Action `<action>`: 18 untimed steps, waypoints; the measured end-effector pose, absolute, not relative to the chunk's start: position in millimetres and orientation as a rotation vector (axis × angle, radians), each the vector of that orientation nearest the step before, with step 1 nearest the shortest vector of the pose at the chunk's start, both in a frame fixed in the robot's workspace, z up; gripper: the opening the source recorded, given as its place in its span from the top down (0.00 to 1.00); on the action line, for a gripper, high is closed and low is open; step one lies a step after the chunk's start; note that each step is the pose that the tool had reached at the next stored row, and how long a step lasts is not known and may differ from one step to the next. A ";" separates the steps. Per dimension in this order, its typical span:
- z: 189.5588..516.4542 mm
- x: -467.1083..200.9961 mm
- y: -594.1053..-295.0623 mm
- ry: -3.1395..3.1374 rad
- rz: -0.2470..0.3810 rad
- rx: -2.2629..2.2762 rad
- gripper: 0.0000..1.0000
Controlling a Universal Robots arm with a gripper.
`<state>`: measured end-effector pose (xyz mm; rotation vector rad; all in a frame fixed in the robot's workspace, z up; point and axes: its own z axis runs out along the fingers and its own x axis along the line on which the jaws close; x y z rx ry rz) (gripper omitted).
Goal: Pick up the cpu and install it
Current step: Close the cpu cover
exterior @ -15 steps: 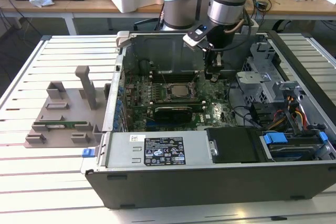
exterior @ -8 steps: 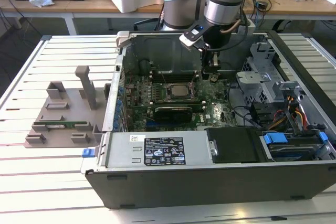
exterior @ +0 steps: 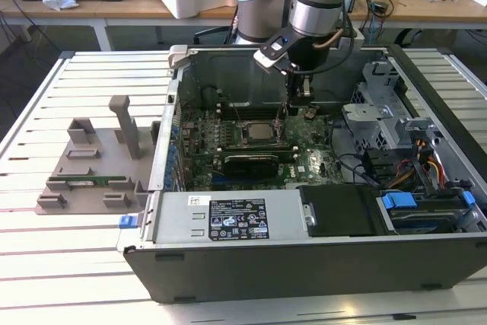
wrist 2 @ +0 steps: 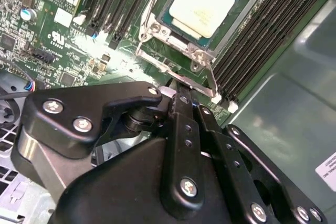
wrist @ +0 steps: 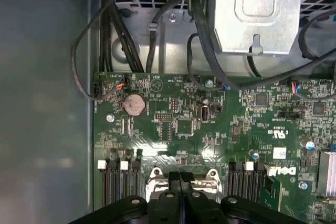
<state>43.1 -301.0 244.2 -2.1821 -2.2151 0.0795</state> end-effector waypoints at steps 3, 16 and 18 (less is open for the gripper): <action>244.2 41.0 -301.0 -2.215 0.080 -2.182 0.89; 244.0 28.7 -300.9 -2.215 0.079 -2.182 0.89; 243.9 27.1 -300.9 -2.215 0.079 -2.182 0.89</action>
